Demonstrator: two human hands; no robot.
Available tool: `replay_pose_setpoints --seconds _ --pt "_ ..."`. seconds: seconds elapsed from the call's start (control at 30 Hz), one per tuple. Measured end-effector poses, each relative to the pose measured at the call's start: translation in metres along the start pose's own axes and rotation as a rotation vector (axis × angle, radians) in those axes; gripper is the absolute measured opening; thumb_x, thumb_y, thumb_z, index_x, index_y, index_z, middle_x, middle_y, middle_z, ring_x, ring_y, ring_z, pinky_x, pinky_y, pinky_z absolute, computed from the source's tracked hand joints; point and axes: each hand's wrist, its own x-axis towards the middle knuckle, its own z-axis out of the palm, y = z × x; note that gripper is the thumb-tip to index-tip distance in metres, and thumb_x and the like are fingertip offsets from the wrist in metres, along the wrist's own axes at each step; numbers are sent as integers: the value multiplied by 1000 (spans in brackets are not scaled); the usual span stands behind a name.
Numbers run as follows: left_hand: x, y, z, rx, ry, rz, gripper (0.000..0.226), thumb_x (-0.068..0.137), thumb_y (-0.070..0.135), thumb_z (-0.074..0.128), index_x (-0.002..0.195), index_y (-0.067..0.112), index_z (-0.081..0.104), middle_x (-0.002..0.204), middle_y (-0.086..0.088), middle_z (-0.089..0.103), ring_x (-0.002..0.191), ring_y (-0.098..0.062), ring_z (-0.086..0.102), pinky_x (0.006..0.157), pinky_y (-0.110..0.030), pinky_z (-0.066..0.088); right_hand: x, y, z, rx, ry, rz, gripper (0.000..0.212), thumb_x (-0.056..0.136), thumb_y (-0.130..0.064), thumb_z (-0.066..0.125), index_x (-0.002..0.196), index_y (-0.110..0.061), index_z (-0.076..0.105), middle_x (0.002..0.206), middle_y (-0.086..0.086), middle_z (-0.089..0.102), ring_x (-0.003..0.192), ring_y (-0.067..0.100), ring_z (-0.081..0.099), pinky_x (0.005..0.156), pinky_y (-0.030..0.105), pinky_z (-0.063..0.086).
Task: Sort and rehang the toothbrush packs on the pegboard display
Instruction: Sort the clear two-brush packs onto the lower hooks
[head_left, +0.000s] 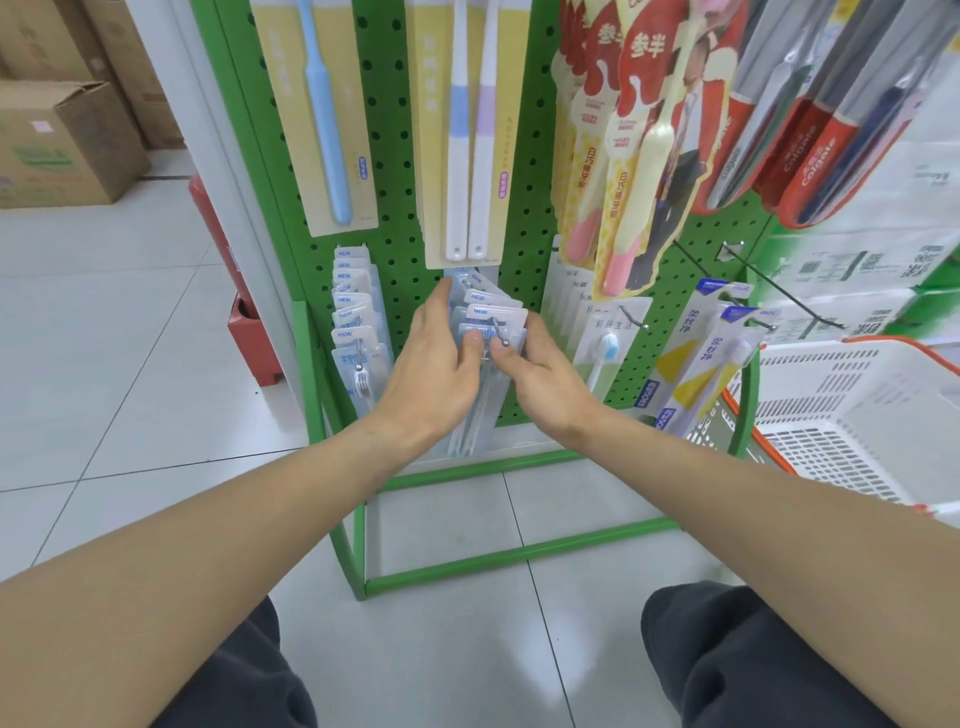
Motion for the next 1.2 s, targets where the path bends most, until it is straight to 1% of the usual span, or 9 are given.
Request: replay_pose_setpoints --seconds 0.13,0.23,0.3,0.4,0.53,0.67,0.83,0.97,1.2 --pt "3 4 -2 -55 -20 48 65 102 25 49 159 23 19 159 6 35 145 -7 33 117 -27 28 3 -2 1 69 -7 11 42 93 -33 53 133 -23 43 126 -10 61 122 7 56 110 35 44" --pt "4 11 -4 -146 -65 51 58 98 13 55 146 34 31 144 12 43 135 0 38 108 -16 28 7 -1 0 106 -22 29 38 98 -16 53 135 -18 45 122 -12 62 116 3 58 106 27 46" --pt "5 13 -5 -176 -102 44 60 97 10 57 139 40 28 139 13 44 131 0 39 109 -19 29 9 -1 -2 163 -33 54 37 98 -4 51 134 -10 46 114 -9 64 102 -2 63 87 13 50" --pt "8 10 -8 -67 -107 65 65 97 20 62 152 26 28 141 7 39 136 -6 35 111 -24 28 11 0 -5 211 -57 71 32 102 0 46 133 -7 47 106 -9 63 78 -16 63 71 5 47" --pt "15 3 -17 45 -84 25 68 96 32 65 153 14 32 146 -5 37 139 -17 38 117 -35 34 14 -1 -6 250 -38 107 26 107 -11 44 132 -8 51 112 -2 64 103 6 64 96 27 50" --pt "17 1 -19 7 -97 9 54 95 33 68 139 15 41 132 4 50 123 -12 50 103 -29 42 17 3 -3 284 -32 110 20 107 -17 47 125 -16 54 123 2 65 129 26 58 114 50 43" --pt "16 0 -19 54 -104 36 46 98 33 63 133 14 41 119 8 53 113 -14 53 94 -29 44 19 -2 -6 337 -42 148 48 87 -36 53 130 -19 63 129 6 70 124 25 63 112 49 44" --pt "16 5 -21 98 -111 50 43 100 30 61 135 14 42 120 8 54 110 -14 52 89 -30 42 21 -2 -10 313 -41 156 28 101 -33 44 113 -29 69 117 -3 72 110 15 63 107 43 43" --pt "18 11 -24 192 -112 111 36 101 22 59 134 11 49 129 1 59 111 -13 52 84 -21 33 39 5 -8 332 162 254 43 110 -35 31 124 -19 67 123 1 72 118 24 65 106 50 49"
